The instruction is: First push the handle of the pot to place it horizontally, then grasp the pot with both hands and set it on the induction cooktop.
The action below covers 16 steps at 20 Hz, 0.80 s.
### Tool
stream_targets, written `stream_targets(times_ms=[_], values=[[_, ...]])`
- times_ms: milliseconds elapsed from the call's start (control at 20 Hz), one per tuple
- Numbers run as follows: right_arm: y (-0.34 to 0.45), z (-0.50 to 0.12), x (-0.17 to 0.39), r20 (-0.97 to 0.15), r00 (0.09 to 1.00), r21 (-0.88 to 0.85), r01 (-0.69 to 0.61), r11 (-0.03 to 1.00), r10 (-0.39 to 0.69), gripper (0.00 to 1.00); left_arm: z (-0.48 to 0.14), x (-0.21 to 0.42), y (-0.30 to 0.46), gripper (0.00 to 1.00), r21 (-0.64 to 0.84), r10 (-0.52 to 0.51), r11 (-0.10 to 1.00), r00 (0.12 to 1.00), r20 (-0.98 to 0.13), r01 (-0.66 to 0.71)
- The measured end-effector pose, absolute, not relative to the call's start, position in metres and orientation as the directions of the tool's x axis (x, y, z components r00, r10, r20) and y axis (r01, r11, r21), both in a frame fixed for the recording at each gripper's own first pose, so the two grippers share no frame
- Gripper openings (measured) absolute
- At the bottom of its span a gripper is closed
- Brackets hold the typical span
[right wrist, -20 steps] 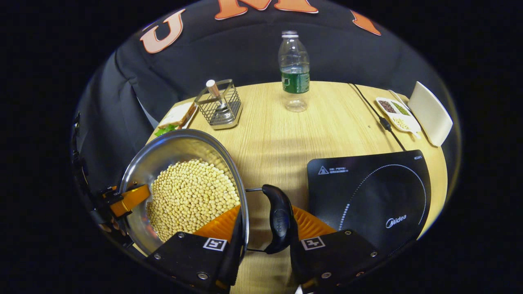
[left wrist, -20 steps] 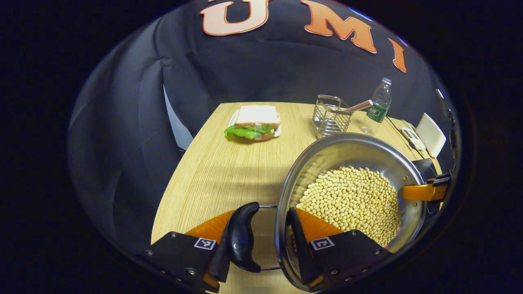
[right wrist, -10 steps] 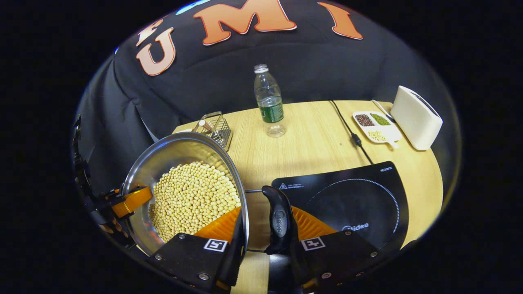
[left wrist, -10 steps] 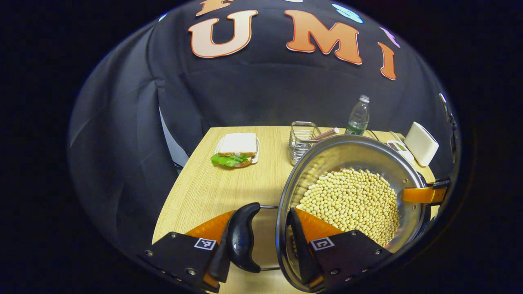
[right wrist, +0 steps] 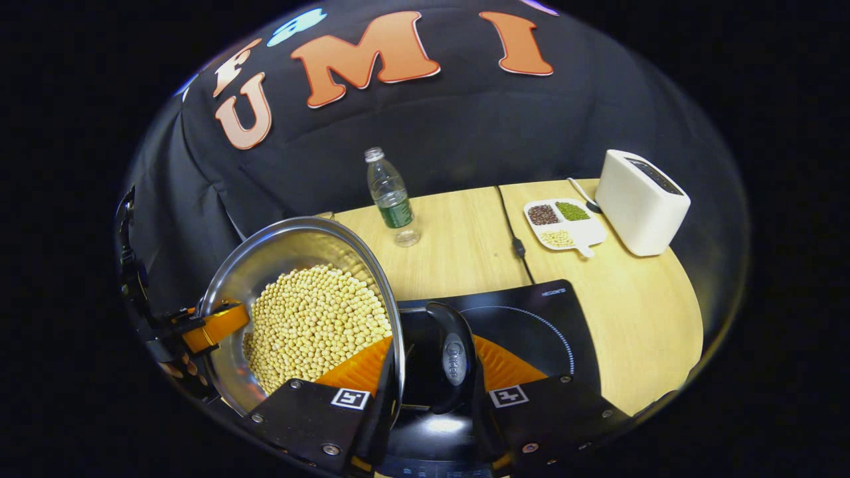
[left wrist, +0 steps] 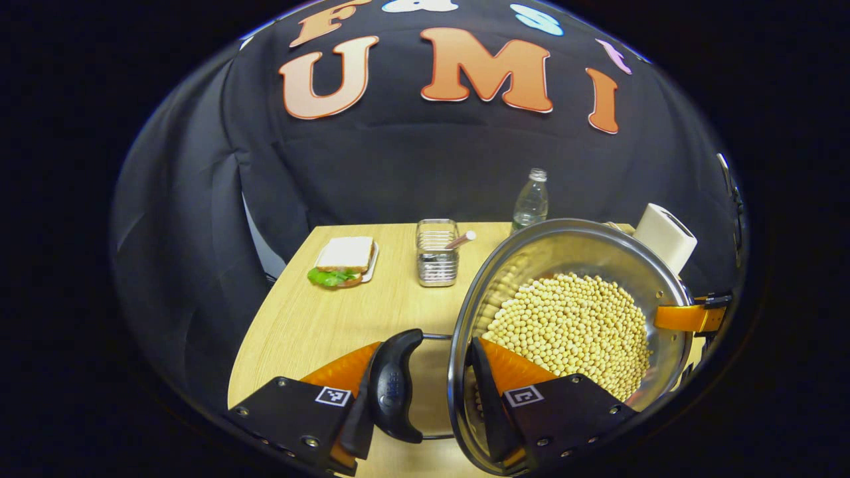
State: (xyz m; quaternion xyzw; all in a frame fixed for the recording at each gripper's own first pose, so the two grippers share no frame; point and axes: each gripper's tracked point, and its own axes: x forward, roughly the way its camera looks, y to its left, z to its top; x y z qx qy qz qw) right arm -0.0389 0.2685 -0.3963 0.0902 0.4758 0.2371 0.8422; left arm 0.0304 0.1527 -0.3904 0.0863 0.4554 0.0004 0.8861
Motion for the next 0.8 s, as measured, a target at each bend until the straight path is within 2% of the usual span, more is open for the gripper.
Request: stream_targets(times_ms=[50,100,150,800], values=[[0.262,-0.393,-0.039,-0.756,0.441,0.379,-0.308,0.873,0.484,0.51,-0.389,0.033,0.144,0.68,0.154,0.076,0.984,0.588,-0.805,0.084],[0.255,-0.390,-0.040,-0.754,0.446,0.377,-0.306,0.874,0.482,0.46,-0.390,0.033,0.136,0.68,0.153,0.071,0.984,0.591,-0.803,0.089],[0.251,-0.388,-0.040,-0.753,0.451,0.378,-0.300,0.876,0.480,0.51,-0.391,0.034,0.128,0.68,0.151,0.068,0.984,0.591,-0.804,0.092],[0.174,-0.374,-0.031,-0.749,0.474,0.384,-0.258,0.886,0.463,0.51,-0.409,0.053,0.040,0.68,0.144,0.032,0.980,0.597,-0.801,0.141]])
